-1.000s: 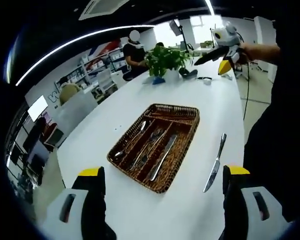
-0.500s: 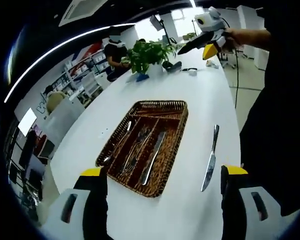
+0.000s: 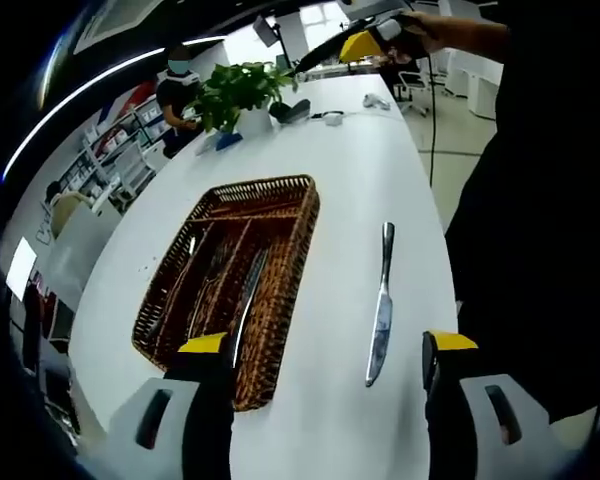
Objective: Arrange the knives, forks, and spoons in their matching storage slots by inserting each utensil handle-first until every utensil is classified and aligned in the correct compartment
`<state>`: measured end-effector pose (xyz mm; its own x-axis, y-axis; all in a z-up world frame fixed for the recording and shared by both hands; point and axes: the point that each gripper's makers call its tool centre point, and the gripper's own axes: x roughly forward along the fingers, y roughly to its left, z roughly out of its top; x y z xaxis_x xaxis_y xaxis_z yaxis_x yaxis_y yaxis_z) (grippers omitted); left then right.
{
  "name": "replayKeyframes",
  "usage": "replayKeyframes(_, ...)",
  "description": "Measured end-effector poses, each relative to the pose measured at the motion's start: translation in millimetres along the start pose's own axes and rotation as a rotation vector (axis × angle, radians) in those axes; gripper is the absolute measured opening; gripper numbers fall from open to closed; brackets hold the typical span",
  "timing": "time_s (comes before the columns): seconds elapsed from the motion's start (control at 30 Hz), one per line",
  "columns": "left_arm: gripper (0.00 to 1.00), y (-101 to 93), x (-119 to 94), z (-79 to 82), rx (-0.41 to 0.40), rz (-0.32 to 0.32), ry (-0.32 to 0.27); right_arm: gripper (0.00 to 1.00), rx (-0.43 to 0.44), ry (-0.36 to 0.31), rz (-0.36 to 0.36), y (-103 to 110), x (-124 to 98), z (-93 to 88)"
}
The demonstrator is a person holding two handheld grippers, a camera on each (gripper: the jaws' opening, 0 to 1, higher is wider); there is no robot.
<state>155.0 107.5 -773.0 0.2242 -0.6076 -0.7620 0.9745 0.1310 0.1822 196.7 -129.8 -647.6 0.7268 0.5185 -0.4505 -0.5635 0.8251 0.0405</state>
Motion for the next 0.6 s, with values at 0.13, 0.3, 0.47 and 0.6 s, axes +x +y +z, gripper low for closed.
replayKeyframes(0.13,0.67,-9.1,24.2,-7.9,0.055,-0.027,0.019,1.00,0.001,-0.001,0.001,0.5,-1.0,1.7)
replayKeyframes(0.3,0.62,-20.4,42.6,-19.1,0.091,-0.082,0.064,1.00,0.003,-0.004,-0.003,-2.3,-3.1,1.2)
replayKeyframes(0.47,0.53,-33.3,62.2,-35.4,0.118,-0.126,0.114,1.00,0.019,-0.013,-0.010,-2.9,-3.9,0.6)
replayKeyframes(0.6,0.40,-42.1,67.9,-41.6,0.111,-0.172,0.124,1.00,0.022,-0.001,-0.008,-2.4,-4.6,-4.6)
